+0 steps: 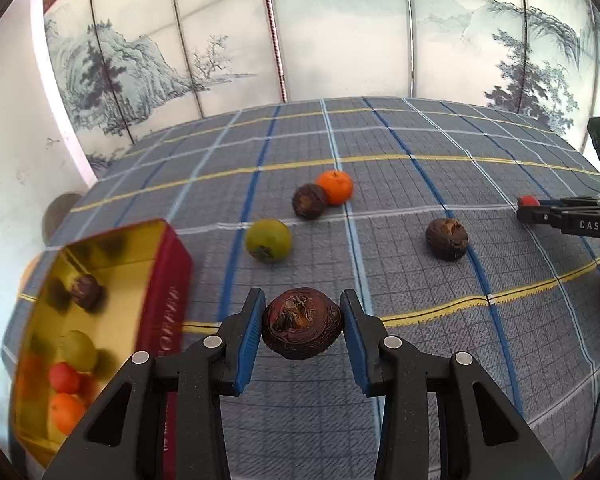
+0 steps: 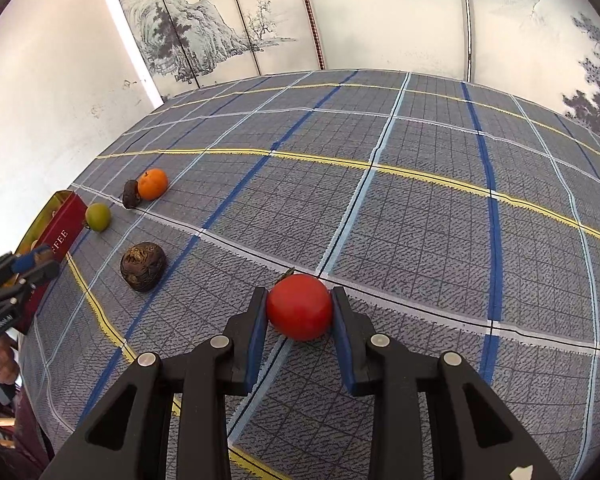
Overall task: Organize fruits
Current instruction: 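Carry the brown dried fruit in the left gripper into the tin and release it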
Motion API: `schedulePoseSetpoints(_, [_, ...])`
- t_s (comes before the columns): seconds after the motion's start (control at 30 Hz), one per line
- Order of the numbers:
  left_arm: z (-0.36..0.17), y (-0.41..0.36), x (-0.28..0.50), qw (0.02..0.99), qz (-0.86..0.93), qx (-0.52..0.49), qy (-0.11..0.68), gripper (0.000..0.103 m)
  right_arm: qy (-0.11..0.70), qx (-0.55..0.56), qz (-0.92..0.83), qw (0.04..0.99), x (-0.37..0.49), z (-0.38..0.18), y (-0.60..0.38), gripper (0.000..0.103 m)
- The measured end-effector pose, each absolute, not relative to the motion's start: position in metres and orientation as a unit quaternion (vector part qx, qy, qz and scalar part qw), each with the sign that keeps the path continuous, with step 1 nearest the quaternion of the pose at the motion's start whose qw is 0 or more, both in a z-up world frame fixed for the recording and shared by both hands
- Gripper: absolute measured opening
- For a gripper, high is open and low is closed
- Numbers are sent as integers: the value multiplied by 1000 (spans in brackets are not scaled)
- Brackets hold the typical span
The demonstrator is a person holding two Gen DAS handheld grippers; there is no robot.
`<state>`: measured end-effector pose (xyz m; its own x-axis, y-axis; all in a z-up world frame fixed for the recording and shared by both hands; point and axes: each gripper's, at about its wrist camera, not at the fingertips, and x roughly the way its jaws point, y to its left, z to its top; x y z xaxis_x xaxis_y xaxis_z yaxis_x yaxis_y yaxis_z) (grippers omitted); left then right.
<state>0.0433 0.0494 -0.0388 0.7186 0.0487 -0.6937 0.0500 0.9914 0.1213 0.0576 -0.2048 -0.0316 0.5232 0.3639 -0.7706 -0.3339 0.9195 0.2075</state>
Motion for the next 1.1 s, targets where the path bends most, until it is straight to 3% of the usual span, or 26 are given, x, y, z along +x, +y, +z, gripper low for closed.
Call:
schedulePoseSetpoints(0.53, [-8, 101, 35, 917, 75, 104, 377, 40, 446, 8, 195, 874, 57, -32, -201, 29])
schedulePoseSetpoints(1.1, [-38, 168, 80, 875, 132, 107, 453, 40, 446, 3, 192, 874, 57, -33, -199, 29])
